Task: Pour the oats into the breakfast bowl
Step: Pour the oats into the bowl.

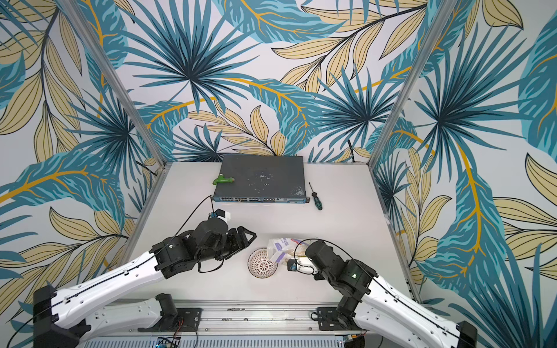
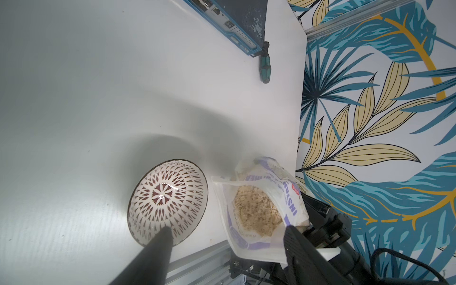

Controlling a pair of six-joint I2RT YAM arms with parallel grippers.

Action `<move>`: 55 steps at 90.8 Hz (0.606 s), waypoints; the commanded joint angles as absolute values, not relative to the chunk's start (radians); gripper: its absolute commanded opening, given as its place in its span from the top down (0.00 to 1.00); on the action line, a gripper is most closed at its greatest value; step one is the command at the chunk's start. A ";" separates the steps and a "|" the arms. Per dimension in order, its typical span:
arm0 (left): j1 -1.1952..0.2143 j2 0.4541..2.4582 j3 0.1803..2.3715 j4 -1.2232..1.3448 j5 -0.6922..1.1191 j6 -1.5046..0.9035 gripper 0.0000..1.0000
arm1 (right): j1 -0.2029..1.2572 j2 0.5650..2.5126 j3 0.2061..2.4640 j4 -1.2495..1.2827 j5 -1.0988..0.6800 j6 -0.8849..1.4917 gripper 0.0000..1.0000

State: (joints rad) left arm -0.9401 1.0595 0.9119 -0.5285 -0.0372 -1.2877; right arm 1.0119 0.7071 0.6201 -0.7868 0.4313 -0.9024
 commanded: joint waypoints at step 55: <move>-0.997 1.125 0.870 -0.351 0.126 -1.484 0.42 | 1.130 0.751 0.689 -0.711 0.704 -0.955 1.00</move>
State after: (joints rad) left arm -0.9821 1.1172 0.8680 -0.3744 0.1005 -1.4708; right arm 1.1217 0.7620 0.6292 -0.8017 0.5953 -0.9485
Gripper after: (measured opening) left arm 0.585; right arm 0.430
